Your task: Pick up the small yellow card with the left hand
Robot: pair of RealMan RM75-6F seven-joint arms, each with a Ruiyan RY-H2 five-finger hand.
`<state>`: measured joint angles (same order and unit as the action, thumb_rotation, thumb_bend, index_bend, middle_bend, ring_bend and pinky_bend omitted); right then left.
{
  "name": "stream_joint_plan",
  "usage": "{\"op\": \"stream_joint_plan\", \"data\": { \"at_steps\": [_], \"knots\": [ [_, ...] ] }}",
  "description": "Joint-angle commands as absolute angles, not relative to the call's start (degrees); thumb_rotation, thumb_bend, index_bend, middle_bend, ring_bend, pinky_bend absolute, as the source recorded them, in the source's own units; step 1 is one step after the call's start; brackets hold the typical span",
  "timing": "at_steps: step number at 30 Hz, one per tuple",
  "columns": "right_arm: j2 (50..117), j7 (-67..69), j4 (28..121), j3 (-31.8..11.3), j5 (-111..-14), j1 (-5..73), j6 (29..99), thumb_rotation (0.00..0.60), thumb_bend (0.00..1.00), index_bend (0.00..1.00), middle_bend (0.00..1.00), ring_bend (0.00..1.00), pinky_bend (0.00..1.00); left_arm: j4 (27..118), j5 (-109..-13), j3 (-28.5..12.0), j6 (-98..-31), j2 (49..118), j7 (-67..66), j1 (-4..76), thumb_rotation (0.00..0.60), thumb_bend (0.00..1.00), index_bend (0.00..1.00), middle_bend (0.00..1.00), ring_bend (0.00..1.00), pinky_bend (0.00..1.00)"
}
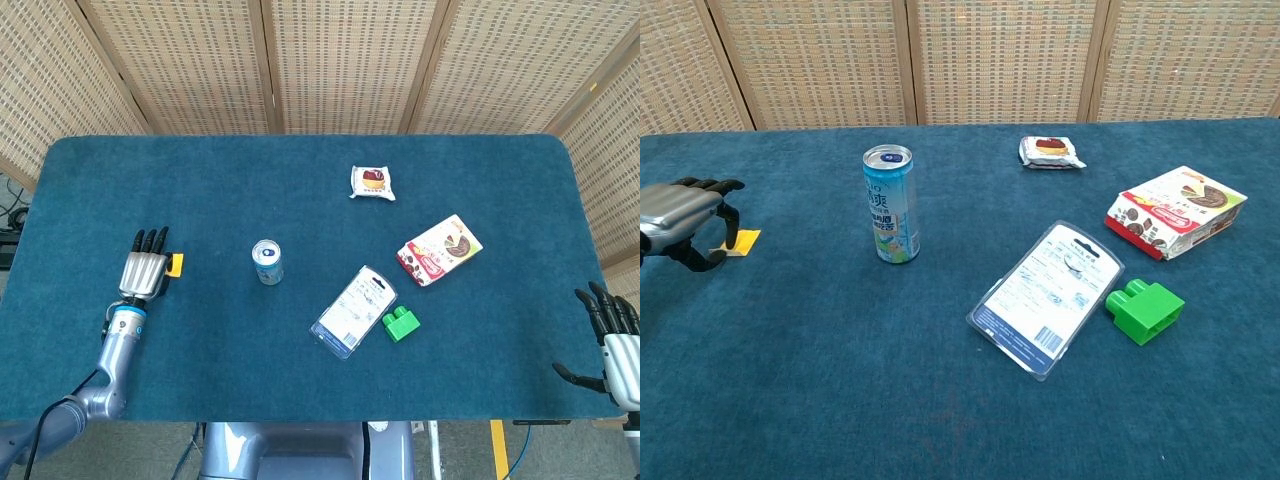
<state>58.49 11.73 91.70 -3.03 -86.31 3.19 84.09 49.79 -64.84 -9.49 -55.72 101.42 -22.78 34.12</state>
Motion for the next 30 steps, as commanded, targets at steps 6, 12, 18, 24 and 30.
{"op": "stream_joint_plan", "data": {
  "at_steps": [6, 12, 18, 24, 30],
  "knots": [
    [58.5, 11.8, 91.7, -3.0, -86.3, 3.2, 84.0, 0.6, 0.1, 0.0, 0.0, 0.0, 0.0, 49.4, -64.7, -9.7, -55.4, 101.6, -22.8, 34.1, 0.6, 0.45, 0.52, 0.0, 0.0, 0.0],
    [58.4, 11.8, 91.7, -3.1, -86.3, 3.2, 84.1, 0.6, 0.1, 0.0, 0.0, 0.0, 0.0, 49.1, -64.8, -9.8, -55.4, 101.8, -22.9, 34.1, 0.6, 0.45, 0.54, 0.0, 0.0, 0.0],
    [58.5, 11.9, 91.7, -3.0, -86.4, 3.2, 84.1, 0.6, 0.1, 0.0, 0.0, 0.0, 0.0, 49.2, -64.8, -10.0, -55.3, 101.7, -23.0, 34.1, 0.6, 0.46, 0.55, 0.0, 0.0, 0.0],
    [58.5, 11.9, 91.7, -3.0, -86.4, 3.2, 84.1, 0.6, 0.1, 0.0, 0.0, 0.0, 0.0, 49.2, -64.7, -10.1, -55.2, 101.7, -23.1, 34.1, 0.6, 0.48, 0.56, 0.0, 0.0, 0.0],
    [58.4, 12.0, 91.7, -3.0, -86.3, 3.2, 84.0, 0.6, 0.1, 0.0, 0.0, 0.0, 0.0, 49.2, -64.7, -10.2, -55.2, 101.6, -23.2, 34.1, 0.6, 0.48, 0.57, 0.0, 0.0, 0.0]
  ]
}}
